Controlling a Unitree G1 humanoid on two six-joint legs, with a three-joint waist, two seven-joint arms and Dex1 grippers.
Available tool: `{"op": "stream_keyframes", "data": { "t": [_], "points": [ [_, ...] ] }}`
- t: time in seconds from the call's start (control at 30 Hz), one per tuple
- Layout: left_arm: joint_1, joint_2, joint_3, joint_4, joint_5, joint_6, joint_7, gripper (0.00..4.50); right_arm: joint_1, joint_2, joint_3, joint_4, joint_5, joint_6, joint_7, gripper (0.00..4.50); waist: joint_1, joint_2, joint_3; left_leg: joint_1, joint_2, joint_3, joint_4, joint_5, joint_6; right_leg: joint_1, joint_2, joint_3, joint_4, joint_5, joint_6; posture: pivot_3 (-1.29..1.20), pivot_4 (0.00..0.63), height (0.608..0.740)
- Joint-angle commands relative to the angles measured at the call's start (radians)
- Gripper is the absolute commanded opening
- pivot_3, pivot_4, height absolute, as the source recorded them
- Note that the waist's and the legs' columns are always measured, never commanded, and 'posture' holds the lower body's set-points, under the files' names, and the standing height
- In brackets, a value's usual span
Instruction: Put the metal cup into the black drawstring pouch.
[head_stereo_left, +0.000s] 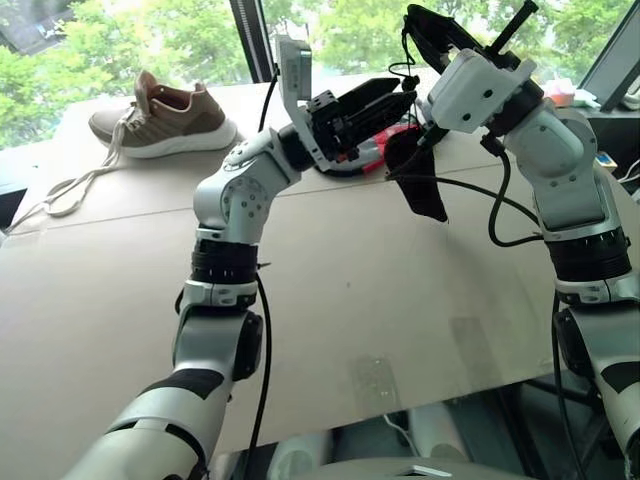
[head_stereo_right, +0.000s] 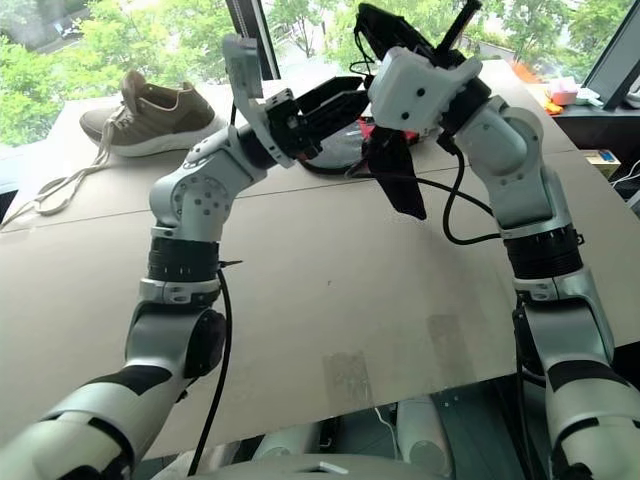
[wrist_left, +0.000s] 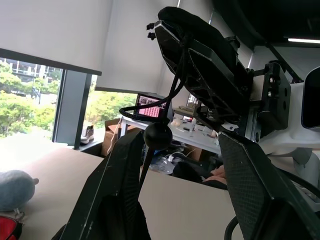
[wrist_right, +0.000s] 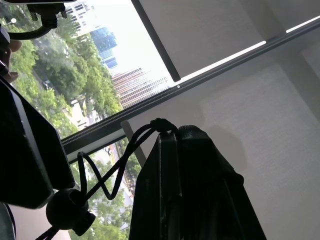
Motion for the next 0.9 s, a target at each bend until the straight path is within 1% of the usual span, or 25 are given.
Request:
{"op": "stream_keyframes", "data": {
  "t": [0.03,0.3,0.67,0.7,0.77,0.87,0.9],
  "points": [
    [-0.011,-0.014,0.01,0.01,0.022,-0.036,0.013,2.49,-0.026,-0.007,-0.032,-0.046,0.012,-0.003,-0.001,0.0,0.0,0.0,0.0,0.0,0.0,0.0,0.0,0.0,0.0,0.0,0.0,0.0,0.0,0.0,0.0,0.0,0.15,0.74],
    [-0.033,-0.038,0.026,0.048,0.041,-0.064,0.036,2.49,-0.017,0.001,-0.029,-0.062,0.016,0.011,0.001,0.0,0.0,0.0,0.0,0.0,0.0,0.0,0.0,0.0,0.0,0.0,0.0,0.0,0.001,0.0,0.0,0.0,0.15,0.74],
    [-0.033,-0.057,0.058,0.035,0.012,-0.056,0.052,2.49,-0.002,0.002,-0.024,-0.07,0.016,0.024,0.008,0.0,0.0,0.0,0.0,0.0,0.0,0.0,0.0,0.0,0.0,0.0,0.0,0.001,0.001,0.0,0.0,0.0,0.15,0.74],
    [-0.033,-0.058,0.058,0.033,0.01,-0.055,0.051,2.3,-0.001,0.001,-0.024,-0.071,0.016,0.024,0.009,0.0,0.0,0.0,0.0,0.0,0.0,0.0,0.0,0.0,0.0,0.0,0.0,0.001,0.001,0.0,0.0,0.0,0.15,0.74],
    [-0.031,-0.063,0.055,0.028,0.004,-0.05,0.047,1.68,0.0,0.0,-0.025,-0.073,0.017,0.026,0.012,0.0,0.0,0.0,0.0,0.0,0.0,0.001,0.001,0.0,0.0,0.0,0.0,0.001,0.001,0.0,0.0,0.0,0.15,0.74],
    [-0.023,-0.07,0.045,0.022,0.002,-0.045,0.043,0.21,0.002,-0.001,-0.026,-0.075,0.017,0.026,0.016,0.0,0.0,0.0,0.0,0.0,0.0,0.001,0.0,0.0,0.0,0.0,0.0,0.001,0.001,0.0,0.0,0.0,0.15,0.74],
    [-0.021,-0.072,0.043,0.02,0.002,-0.043,0.042,0.14,0.002,-0.001,-0.027,-0.076,0.018,0.027,0.018,0.0,0.0,0.0,0.0,0.0,0.0,0.001,0.0,0.0,0.0,0.0,0.0,0.001,0.001,0.0,0.0,0.0,0.15,0.74]
  ]
}}
